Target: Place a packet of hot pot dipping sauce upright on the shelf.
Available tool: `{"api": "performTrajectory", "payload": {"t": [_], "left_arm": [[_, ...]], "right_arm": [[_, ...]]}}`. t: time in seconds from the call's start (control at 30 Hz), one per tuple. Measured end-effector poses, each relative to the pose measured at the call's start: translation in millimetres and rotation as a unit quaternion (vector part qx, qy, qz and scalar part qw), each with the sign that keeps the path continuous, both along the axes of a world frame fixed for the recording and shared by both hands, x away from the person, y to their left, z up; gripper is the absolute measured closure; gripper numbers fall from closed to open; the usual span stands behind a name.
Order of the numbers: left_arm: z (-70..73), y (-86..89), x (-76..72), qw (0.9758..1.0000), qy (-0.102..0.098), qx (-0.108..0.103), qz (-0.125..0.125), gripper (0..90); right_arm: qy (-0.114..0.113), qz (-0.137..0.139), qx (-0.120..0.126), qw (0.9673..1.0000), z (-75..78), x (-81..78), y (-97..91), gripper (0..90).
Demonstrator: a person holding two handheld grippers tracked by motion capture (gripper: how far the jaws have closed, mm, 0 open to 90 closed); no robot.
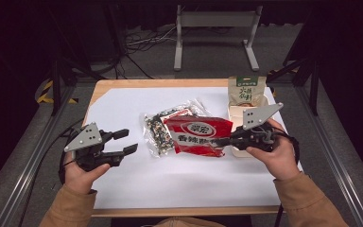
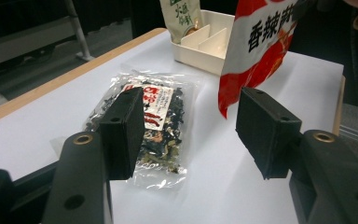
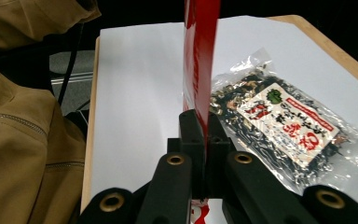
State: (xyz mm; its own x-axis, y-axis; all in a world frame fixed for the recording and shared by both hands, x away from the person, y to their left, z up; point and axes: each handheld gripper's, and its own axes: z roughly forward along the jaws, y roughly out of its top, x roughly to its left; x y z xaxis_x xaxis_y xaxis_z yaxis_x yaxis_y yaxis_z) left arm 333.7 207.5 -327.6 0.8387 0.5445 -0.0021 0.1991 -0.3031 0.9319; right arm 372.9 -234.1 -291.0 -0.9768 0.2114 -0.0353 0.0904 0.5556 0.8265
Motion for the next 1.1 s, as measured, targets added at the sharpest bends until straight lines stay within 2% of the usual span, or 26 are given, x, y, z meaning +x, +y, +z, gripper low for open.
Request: {"api": "performTrajectory", "payload": {"t": [0.17,0.33,1.1], "left_arm": [[-3.7,3.0,3.7,1.0000,0.006,0.002,0.006,41.8],[-5.5,6.4,6.7,0.9998,0.015,-0.007,0.014,40.8],[-14.2,14.2,14.7,0.9988,0.028,-0.002,0.041,34.4]], "right_arm": [[-0.005,-0.012,-0.001,0.9999,7.8,3.7,-8.5,90.0],[-0.011,-0.027,-0.001,0.9996,18.7,9.7,-19.9,89.9],[-0.023,-0.092,0.007,0.9954,36.1,35.3,-65.1,90.0]]}}
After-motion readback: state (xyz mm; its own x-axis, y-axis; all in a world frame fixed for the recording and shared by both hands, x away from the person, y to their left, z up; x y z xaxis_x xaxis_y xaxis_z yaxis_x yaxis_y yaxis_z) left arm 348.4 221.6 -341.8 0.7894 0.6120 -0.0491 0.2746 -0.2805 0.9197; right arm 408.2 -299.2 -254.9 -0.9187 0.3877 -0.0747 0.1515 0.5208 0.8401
